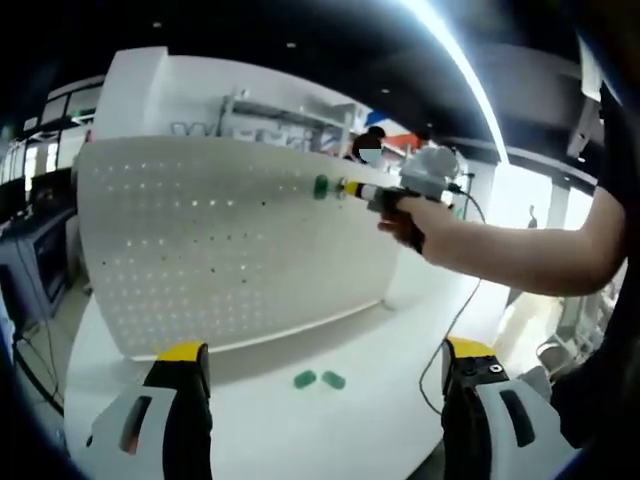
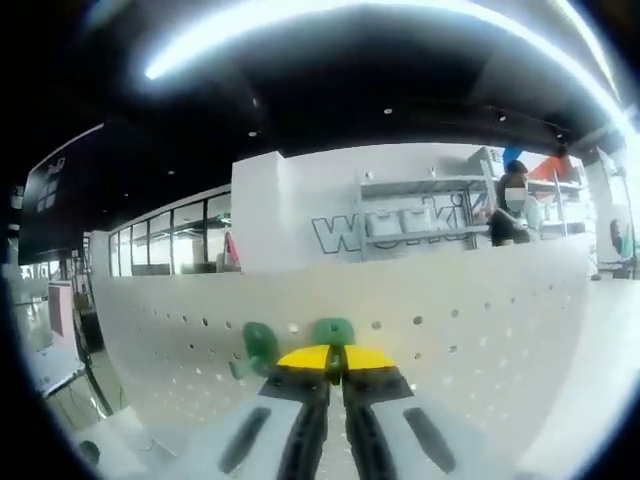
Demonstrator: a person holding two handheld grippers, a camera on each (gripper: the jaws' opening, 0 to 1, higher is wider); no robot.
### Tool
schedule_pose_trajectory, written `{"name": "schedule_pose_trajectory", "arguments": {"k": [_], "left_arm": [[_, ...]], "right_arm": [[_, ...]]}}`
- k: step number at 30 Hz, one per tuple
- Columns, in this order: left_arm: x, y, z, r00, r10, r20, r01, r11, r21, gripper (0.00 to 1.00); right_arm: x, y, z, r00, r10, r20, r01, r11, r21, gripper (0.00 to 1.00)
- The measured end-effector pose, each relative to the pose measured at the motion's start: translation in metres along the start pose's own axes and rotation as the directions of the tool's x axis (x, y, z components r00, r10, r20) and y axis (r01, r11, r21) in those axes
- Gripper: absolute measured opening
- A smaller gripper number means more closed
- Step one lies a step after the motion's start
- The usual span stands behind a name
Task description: Insert the hook assembly into the mounting plate slot until the hook locks in place.
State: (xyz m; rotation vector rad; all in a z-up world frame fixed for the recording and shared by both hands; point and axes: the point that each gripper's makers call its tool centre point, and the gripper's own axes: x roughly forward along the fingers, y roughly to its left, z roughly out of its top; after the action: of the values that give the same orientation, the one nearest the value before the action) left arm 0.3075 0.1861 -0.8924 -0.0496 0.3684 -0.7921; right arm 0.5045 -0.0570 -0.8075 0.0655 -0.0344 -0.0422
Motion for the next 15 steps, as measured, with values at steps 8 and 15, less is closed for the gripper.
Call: {"name": "schedule_pose_trajectory", "arguments": {"k": [8,15], "left_arm": [[-0.005,0.003,0.001,1.000,0.017,0.008,-0.017,1.000,0.004,0.98],[-0.008,0.002,0.003,1.000,0.021,0.009,-0.021,1.000,0.004,0.98]], "right_arm": [[-0.004,0.001,-0.002,1.000,0.003,-0.031,-0.003,1.000,-0.004,0.10],[-0.017,0.001,0.014,0.999,0.036,0.026,-0.037,0.998,0.047,0.13]]}}
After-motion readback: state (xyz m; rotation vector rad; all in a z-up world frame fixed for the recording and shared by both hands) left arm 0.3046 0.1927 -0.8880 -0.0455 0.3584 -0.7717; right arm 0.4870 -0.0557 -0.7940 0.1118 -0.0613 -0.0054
